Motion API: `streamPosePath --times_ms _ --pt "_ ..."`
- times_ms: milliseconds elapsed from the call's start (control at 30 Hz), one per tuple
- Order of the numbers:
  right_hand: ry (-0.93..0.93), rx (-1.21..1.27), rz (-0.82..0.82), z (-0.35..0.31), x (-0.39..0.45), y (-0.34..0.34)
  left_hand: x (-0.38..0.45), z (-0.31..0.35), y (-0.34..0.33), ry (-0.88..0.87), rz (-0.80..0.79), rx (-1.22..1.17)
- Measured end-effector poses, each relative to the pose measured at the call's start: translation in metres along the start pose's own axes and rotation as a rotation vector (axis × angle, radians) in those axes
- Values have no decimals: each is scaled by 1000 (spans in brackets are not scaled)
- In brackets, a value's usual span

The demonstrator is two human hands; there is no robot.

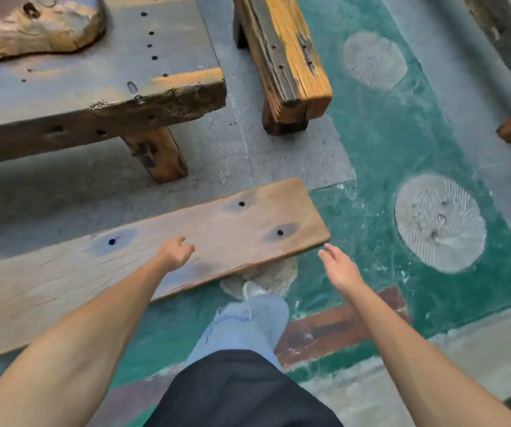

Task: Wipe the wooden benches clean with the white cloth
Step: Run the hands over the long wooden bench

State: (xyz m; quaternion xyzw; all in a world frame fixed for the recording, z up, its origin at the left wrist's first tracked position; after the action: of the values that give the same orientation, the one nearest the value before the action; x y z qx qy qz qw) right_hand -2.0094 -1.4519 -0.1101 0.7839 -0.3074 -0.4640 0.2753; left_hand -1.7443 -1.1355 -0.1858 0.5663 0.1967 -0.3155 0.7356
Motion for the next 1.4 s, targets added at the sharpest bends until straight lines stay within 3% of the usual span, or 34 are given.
streamPosePath --times_ms 133,333,400,500,700,833,1067,1200,1400 --pt "46 -94 -95 -18 89 32 23 71 -36 142 -25 -109" --pt "144 -267 -189 -63 166 51 25 192 -36 52 -18 -291" --pt "221 -347 -269 -84 188 48 29 206 -31 108 30 -340" --pt "360 -465 -389 -118 224 35 31 202 -26 321 134 -482" --pt "702 -699 -619 -201 298 5 -10 184 -55 909 383 -751" --pt "913 -825 -741 -234 339 6 -59 239 -110 1245 498 -868" --pt "936 -967 -802 -230 410 47 -88 392 -187 1367 371 -995" --pt "983 -1004 -883 -215 421 40 -73 427 -206 1450 500 -1050" --pt "893 -1022 -1075 -204 411 30 -51 493 -224 1506 616 -1080"
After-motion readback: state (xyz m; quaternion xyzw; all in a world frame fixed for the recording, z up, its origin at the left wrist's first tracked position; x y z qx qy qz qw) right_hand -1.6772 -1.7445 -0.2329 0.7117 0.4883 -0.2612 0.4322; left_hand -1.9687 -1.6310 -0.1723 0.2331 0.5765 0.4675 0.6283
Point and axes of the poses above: each hand's wrist, its own x-axis towards the middle knuckle, its own y-axis out of the back of the hand, z = x × y, the point moved 7 cm from there along x, towards the middle knuckle, and after that the axes turned 11 degrees about z, right-handed, at the moved point
